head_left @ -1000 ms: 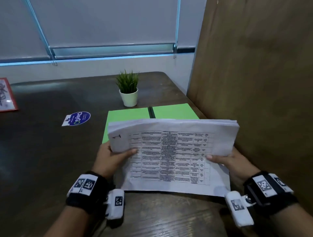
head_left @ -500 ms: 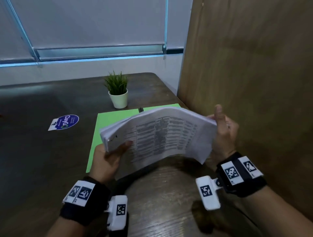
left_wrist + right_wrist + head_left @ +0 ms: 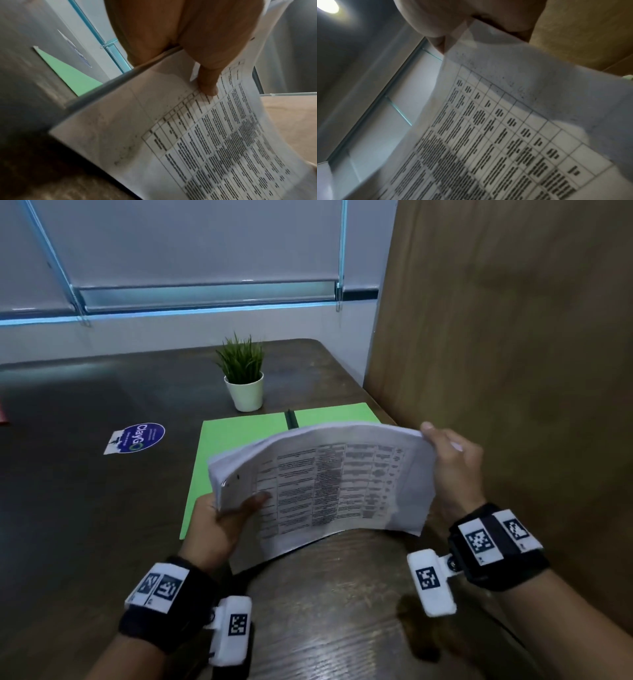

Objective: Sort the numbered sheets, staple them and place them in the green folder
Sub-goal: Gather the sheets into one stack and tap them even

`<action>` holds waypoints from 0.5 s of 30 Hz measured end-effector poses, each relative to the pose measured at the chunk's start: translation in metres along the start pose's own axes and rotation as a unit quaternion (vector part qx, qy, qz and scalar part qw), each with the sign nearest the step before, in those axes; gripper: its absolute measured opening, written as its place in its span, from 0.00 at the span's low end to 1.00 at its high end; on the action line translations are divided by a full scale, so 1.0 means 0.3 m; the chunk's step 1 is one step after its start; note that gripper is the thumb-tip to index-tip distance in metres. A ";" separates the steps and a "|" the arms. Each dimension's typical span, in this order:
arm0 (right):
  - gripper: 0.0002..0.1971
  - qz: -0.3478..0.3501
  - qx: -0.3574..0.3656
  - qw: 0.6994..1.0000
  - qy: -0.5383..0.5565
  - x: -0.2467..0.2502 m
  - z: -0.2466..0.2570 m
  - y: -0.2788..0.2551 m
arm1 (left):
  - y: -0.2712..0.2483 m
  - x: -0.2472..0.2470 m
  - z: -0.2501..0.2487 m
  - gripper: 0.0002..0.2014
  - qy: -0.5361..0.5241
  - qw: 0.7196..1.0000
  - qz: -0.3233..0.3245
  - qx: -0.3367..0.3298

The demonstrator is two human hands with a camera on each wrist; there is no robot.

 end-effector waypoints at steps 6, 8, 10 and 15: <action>0.18 0.074 -0.050 0.994 0.059 0.012 -0.015 -0.002 | 0.017 0.044 0.049 0.09 -0.015 0.997 -0.057 0.040; 0.17 0.166 -0.118 0.978 0.039 0.018 -0.056 -0.037 | 0.018 0.054 0.036 0.05 -0.034 0.995 -0.079 0.052; 0.32 0.239 -0.221 0.946 -0.011 0.041 -0.140 -0.093 | 0.019 0.065 0.024 0.06 -0.061 0.993 -0.084 0.058; 0.41 0.198 -0.310 0.912 0.180 0.020 -0.188 -0.170 | 0.023 0.042 0.030 0.09 -0.139 0.981 -0.106 0.083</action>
Point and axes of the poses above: each hand's wrist, its own y-axis towards the middle knuckle, its own x-axis out of the back of the hand, z = x × y, the point moved 5 cm from there along y, towards the middle knuckle, and after that the axes turned 4 degrees about x, right-handed, at the moved point
